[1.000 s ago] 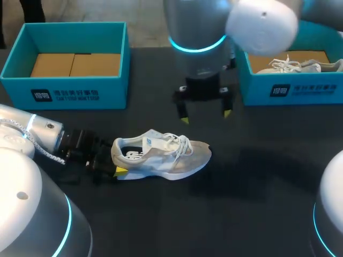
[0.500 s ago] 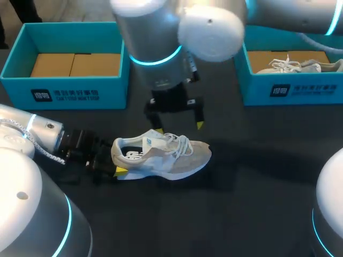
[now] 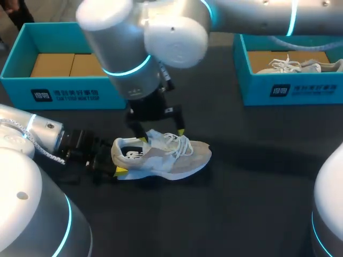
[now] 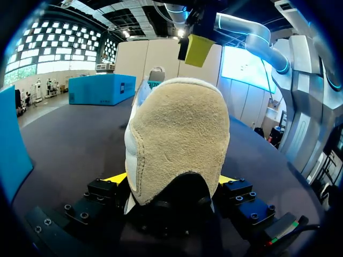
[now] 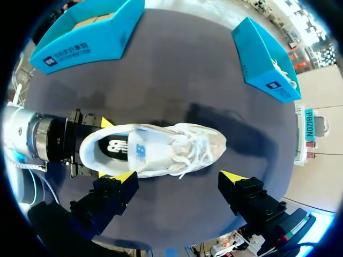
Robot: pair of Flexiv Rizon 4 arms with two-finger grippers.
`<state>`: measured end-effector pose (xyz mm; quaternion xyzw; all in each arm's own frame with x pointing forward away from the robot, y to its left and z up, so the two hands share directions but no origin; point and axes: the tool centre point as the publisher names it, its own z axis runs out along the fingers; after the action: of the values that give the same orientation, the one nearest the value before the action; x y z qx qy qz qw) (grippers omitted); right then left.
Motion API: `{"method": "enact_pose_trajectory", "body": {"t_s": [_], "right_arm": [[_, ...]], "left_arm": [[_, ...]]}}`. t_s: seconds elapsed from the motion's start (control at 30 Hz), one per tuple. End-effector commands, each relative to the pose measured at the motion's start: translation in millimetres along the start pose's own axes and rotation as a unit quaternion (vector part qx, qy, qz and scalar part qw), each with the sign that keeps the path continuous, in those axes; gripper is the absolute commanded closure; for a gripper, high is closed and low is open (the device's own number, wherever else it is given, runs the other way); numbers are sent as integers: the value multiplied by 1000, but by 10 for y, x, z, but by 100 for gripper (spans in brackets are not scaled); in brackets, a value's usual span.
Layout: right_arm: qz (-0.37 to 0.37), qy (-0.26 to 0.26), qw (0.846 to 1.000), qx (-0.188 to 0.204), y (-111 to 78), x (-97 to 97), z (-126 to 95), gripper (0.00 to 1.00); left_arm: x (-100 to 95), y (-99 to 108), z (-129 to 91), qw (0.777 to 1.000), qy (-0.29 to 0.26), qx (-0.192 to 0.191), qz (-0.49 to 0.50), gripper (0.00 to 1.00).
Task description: Take the shoe out of the shoebox, open the shoe tongue, remove and reinsert the insole, then place the shoe into the shoebox
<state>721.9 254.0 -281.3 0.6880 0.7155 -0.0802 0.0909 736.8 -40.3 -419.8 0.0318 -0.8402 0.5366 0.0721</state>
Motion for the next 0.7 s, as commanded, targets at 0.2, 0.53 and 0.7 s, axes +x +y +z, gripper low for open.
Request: {"method": "enact_pose_trajectory", "body": {"t_s": [0.2, 0.53, 0.7], "right_arm": [[3, -57, 998, 13, 83, 258, 89, 0], [8, -64, 998, 18, 127, 317, 255, 0], [13, -62, 998, 22, 148, 340, 334, 0]], "left_arm": [[-14, 12, 9, 1000, 0, 0, 0, 100], [-14, 12, 9, 1000, 0, 0, 0, 100], [-14, 12, 9, 1000, 0, 0, 0, 100]]}}
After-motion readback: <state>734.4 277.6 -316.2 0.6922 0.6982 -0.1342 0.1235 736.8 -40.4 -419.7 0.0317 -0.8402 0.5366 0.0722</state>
